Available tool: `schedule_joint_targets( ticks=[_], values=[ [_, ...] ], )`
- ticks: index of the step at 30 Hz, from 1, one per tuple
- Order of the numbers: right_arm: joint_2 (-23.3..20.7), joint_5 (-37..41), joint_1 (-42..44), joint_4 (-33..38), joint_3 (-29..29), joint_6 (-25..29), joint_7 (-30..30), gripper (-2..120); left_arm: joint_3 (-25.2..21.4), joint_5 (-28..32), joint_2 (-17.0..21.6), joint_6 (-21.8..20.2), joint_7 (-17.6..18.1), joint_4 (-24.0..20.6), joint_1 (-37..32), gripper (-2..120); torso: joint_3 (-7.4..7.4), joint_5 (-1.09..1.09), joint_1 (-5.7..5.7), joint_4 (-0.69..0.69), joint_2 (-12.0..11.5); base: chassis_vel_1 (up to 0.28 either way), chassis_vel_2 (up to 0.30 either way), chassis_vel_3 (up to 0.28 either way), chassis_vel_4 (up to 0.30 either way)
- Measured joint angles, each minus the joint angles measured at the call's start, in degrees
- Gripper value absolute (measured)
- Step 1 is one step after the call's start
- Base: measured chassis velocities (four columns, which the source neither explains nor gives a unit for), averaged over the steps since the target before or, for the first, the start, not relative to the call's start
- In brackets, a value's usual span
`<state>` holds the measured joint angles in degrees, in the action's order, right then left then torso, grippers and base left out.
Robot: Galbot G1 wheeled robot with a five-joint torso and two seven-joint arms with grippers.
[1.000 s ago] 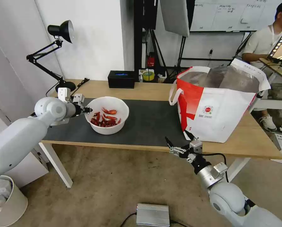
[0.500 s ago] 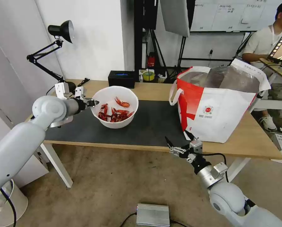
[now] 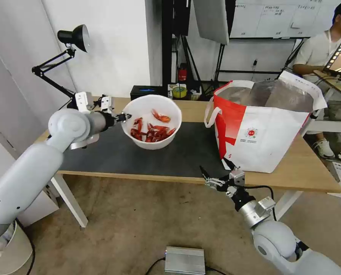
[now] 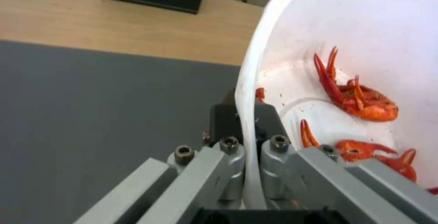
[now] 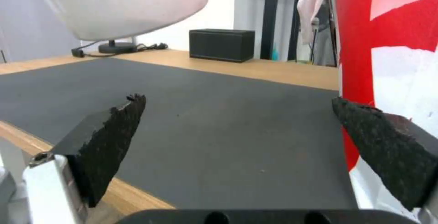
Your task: Pick up the trash from the table and place it into the takeout bag.
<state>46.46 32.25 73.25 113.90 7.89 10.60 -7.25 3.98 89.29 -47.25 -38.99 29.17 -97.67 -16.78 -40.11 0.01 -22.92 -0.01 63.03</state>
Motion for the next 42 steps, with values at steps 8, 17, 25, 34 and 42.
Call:
schedule_joint_targets(
  ticks=[8, 17, 25, 34, 42],
  values=[
    [0.0, 0.0, 0.0, 0.0, 0.0, 0.0, 0.0, 100, 5.1, 1.4, -3.9, 1.5, 1.9, 3.4, 6.8, 0, 0.00, -0.01, 0.00, 0.00, 0.0, 0.000, 0.000, 0.000, 0.000],
    [0.0, 0.0, 0.0, 0.0, 0.0, 0.0, 0.0, 100, 9.9, 3.3, -9.4, 1.8, 3.2, 8.8, 16.9, 0, 0.00, 0.01, -0.01, 0.00, 0.0, 0.000, 0.000, 0.000, 0.000],
    [0.0, 0.0, 0.0, 0.0, 0.0, 0.0, 0.0, 100, 12.5, 4.5, -13.9, 2.2, 3.8, 13.6, 24.5, 0, 0.00, 0.00, -0.01, 0.01, 0.0, 0.000, 0.000, 0.000, 0.000],
    [0.0, 0.0, 0.0, 0.0, 0.0, 0.0, 0.0, 100, 15.0, 4.8, -20.8, 2.7, 4.2, 19.8, 29.4, 0, 0.00, 0.01, 0.00, 0.00, 0.0, 0.000, 0.000, 0.000, 0.000],
    [0.0, 0.0, 0.0, 0.0, 0.0, 0.0, 0.0, 100, 15.7, 4.3, -26.5, 4.2, 4.8, 24.4, 30.9, 0, 0.00, 0.00, 0.00, 0.01, 0.0, 0.000, 0.000, 0.000, 0.000]
  ],
)
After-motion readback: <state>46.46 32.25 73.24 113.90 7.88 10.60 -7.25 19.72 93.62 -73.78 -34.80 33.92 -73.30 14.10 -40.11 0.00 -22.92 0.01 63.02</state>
